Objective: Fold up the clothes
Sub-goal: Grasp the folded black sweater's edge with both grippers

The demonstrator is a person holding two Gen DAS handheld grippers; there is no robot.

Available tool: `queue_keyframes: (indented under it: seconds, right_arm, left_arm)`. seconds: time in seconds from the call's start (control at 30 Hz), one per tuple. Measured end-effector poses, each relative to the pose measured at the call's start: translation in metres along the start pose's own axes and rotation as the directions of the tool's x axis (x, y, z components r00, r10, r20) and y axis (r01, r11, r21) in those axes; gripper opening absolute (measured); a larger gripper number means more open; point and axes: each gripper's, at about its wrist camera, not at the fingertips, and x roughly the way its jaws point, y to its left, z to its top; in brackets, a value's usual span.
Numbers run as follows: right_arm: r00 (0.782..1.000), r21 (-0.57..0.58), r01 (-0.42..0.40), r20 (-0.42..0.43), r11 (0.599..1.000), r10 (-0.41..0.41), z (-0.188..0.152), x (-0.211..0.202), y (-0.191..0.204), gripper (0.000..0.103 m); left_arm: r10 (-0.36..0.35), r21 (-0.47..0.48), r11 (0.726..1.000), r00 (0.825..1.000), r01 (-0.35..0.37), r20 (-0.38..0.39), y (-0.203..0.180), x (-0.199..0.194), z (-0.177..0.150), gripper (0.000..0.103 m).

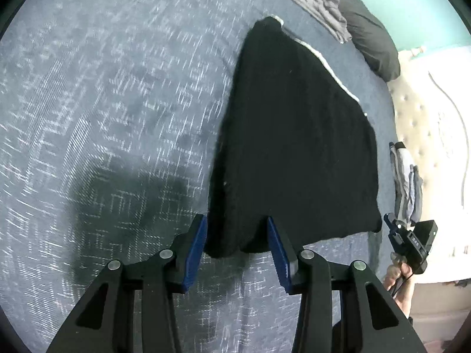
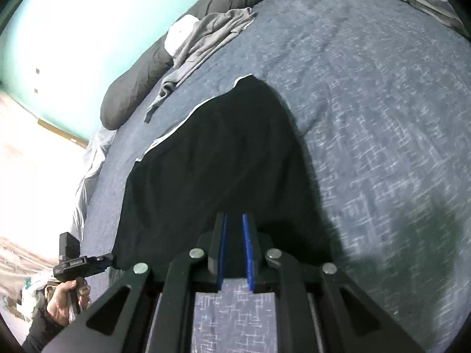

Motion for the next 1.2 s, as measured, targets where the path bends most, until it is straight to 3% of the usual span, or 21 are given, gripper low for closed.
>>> queue_keyframes:
  seconds: [0.13,0.37,0.43,0.63,1.07,1.2]
  right_arm:
    - [0.999,0.051,-0.052,0.007,0.997,0.052,-0.012,0.01,-0.001,0.01]
    - [1.0,0.049,-0.01,0.02,0.999,0.009,-0.014,0.013,-0.008,0.01]
    - [0.999,0.064,-0.007,0.031,0.998,0.005,-0.014,0.013,-0.012,0.01]
    - [0.999,0.071,-0.01,0.05,0.997,0.006,-0.015,0.015,-0.016,0.01]
    - [0.997,0.074,-0.026,0.079,0.997,0.02,-0.014,0.014,-0.025,0.01]
    - [0.996,0.06,-0.022,0.087,0.998,0.016,-0.011,0.012,-0.025,0.01]
  left_arm:
    - [-0.018,-0.028,0.999,1.0,0.018,0.005,0.0,0.021,-0.006,0.046]
    - [-0.015,-0.015,1.0,0.999,0.015,0.034,-0.01,0.029,0.012,0.044]
    - [-0.012,-0.009,1.0,0.999,0.012,0.04,-0.011,0.029,0.012,0.032]
    - [-0.002,0.022,1.0,0.999,0.001,0.044,-0.04,0.067,0.017,0.015]
    - [-0.026,0.084,0.996,0.993,0.017,0.113,-0.1,0.053,0.027,0.01]
    - [-0.023,0.127,0.992,0.991,0.006,0.134,-0.141,0.051,0.034,0.01]
